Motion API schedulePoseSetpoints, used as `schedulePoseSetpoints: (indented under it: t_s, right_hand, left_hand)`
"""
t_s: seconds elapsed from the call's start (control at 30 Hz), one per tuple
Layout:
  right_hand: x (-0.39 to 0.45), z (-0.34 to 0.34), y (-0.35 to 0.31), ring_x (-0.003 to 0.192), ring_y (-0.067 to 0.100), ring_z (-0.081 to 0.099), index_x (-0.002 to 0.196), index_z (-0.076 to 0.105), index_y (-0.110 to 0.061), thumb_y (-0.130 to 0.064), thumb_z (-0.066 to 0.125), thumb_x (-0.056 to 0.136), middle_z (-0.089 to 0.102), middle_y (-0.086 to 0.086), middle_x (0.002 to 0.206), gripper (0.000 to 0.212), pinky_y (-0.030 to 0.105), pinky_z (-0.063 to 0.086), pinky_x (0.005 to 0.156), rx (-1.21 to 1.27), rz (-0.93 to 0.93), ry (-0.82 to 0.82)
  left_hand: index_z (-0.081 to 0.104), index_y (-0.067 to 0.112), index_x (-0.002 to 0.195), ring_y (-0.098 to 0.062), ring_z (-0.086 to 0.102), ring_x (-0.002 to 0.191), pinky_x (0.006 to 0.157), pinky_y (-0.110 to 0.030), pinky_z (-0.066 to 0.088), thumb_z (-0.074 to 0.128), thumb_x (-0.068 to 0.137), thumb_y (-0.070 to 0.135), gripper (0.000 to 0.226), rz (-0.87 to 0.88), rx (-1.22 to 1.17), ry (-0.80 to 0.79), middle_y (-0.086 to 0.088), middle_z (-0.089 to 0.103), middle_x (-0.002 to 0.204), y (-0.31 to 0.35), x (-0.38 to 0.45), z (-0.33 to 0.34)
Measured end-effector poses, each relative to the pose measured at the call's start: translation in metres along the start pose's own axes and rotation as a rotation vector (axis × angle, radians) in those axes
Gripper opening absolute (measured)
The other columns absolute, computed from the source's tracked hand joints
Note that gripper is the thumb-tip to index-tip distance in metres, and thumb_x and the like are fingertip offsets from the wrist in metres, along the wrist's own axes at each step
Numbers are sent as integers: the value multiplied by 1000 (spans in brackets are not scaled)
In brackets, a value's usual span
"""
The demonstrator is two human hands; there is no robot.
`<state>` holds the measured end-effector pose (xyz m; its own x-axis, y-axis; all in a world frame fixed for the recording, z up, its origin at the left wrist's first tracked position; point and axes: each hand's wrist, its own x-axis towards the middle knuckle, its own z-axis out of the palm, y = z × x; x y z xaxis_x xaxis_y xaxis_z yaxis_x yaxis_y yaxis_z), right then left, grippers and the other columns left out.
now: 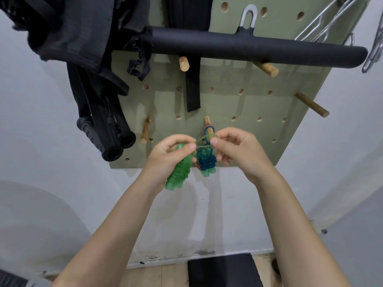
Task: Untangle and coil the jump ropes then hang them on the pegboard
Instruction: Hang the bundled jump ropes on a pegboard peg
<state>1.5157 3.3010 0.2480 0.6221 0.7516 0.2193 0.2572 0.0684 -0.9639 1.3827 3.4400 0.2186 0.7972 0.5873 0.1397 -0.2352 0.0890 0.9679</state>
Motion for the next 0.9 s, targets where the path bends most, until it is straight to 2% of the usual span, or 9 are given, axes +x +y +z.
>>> schedulePoseSetpoints:
  t_s: [0.13, 0.23, 0.3, 0.37, 0.5, 0.57, 0.63, 0.77, 0.9]
  right_hand:
    - [0, -5, 3, 60, 28, 53, 83, 68, -7, -8, 69, 89, 63, 13, 66, 5, 29, 45, 50, 1, 0, -38]
    - [2, 1, 7, 53, 19, 55, 82, 68, -8, -7, 69, 89, 63, 7, 65, 6, 26, 44, 46, -4, 8, -35]
    - [6, -1, 11, 51, 18, 54, 84, 67, -7, -9, 69, 89, 60, 12, 69, 6, 25, 43, 45, -3, 18, 16]
    - [10, -5, 15, 51, 19, 54, 85, 66, -4, -10, 71, 88, 59, 13, 69, 8, 26, 44, 46, -10, 30, 51]
    - [26, -9, 19, 48, 16, 57, 84, 62, -5, -7, 71, 87, 64, 3, 60, 10, 25, 50, 50, 13, 61, 79]
    - [35, -10, 20, 50, 15, 60, 84, 59, -5, -6, 71, 87, 66, 3, 62, 12, 25, 52, 51, 58, 74, 87]
    - [42, -9, 21, 53, 16, 62, 86, 59, -3, -6, 71, 87, 67, 8, 66, 12, 26, 54, 54, 91, 81, 77]
    - [54, -6, 21, 53, 15, 65, 89, 57, -3, -4, 71, 87, 65, 7, 69, 14, 23, 53, 53, 128, 107, 116]
    - [64, -8, 26, 55, 12, 66, 92, 55, -2, -4, 70, 87, 62, 12, 77, 15, 21, 53, 54, 146, 97, 144]
  left_hand:
    - [72, 17, 88, -16, 68, 79, 72, -24, 52, 71, 86, 8, 10, -56, 135, -101, -8, 73, 86, -10, 3, 6]
    - [72, 11, 87, -15, 67, 76, 73, -30, 57, 69, 87, 6, 5, 5, 134, -90, -7, 72, 82, -14, 10, 16]
    - [72, 12, 84, -12, 65, 69, 64, -25, 56, 69, 88, 8, 6, 6, 140, -58, -5, 70, 79, -14, 16, 21]
    - [72, 16, 81, -8, 60, 61, 52, -17, 47, 70, 88, 12, 9, -2, 193, -24, -3, 68, 76, -14, 23, 24]
    - [72, 15, 78, -21, 53, 52, 43, -22, 40, 72, 87, 12, 9, 20, 211, 32, -17, 64, 69, -18, 42, 28]
    - [70, 10, 81, -21, 57, 50, 43, -24, 43, 69, 89, 8, 8, 33, 188, 45, -12, 66, 67, -21, 50, 30]
    - [67, 5, 85, -15, 62, 50, 46, -23, 50, 65, 91, 5, 7, 27, 157, 44, -6, 68, 67, -21, 55, 31]
    - [65, 4, 87, -12, 67, 57, 59, -23, 58, 63, 93, 5, 6, 14, 105, 76, -13, 69, 75, -21, 68, 33]
    - [67, 9, 86, -20, 69, 66, 70, -33, 61, 69, 90, 9, 4, 15, 113, 92, -12, 72, 79, -21, 79, 33]
